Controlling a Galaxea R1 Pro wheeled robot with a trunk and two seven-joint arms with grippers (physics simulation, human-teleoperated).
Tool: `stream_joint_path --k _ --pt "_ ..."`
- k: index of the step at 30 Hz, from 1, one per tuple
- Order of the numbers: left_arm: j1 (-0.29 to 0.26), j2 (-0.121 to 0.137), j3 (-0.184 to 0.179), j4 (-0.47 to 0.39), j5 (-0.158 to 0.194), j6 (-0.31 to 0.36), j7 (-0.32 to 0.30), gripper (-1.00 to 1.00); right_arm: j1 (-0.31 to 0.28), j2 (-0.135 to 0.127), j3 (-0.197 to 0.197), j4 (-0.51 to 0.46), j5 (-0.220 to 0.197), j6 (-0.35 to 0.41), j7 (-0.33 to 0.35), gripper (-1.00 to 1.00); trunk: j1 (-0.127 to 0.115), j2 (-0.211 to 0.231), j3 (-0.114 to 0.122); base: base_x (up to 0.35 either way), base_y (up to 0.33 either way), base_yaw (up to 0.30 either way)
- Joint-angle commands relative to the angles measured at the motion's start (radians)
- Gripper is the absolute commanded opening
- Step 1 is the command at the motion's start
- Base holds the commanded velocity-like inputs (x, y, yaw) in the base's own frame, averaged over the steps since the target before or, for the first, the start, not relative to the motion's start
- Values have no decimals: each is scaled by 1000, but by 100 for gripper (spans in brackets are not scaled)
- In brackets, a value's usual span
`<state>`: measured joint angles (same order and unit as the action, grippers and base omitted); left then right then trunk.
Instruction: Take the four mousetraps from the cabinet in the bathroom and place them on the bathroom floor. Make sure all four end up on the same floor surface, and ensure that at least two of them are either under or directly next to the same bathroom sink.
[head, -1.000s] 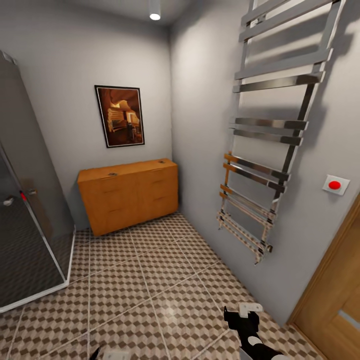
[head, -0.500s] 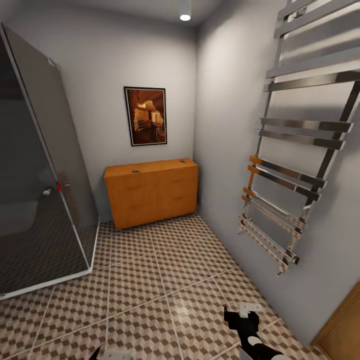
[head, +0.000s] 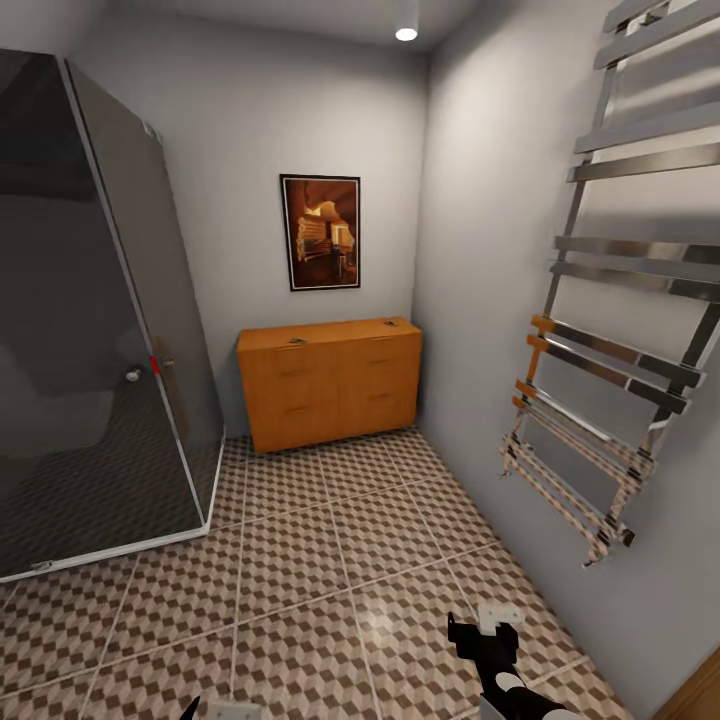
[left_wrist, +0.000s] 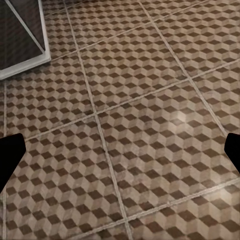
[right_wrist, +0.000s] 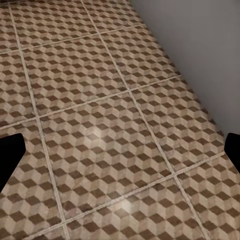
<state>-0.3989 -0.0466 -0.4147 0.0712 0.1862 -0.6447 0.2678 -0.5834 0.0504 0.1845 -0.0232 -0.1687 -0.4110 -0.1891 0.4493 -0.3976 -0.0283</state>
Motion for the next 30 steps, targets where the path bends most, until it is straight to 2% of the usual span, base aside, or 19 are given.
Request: stream_joint_path --k 1,10,19,30 --pt "-2 -1 -9 4 7 -6 2 100 -1 0 9 1 -9 -3 -3 100 1 -2 -2 0 0 22" --pt "-2 -1 -9 4 7 -6 2 100 -1 0 9 1 -9 -3 -3 100 1 -2 -2 23 -41 6" --pt "-2 -1 -9 4 7 -6 2 100 -1 0 9 0 -9 -3 -2 100 1 -2 -2 163 -129 21" --pt "-2 -1 -9 4 7 -6 2 100 -1 0 9 1 -9 -3 -3 100 1 -2 -2 293 -73 233"
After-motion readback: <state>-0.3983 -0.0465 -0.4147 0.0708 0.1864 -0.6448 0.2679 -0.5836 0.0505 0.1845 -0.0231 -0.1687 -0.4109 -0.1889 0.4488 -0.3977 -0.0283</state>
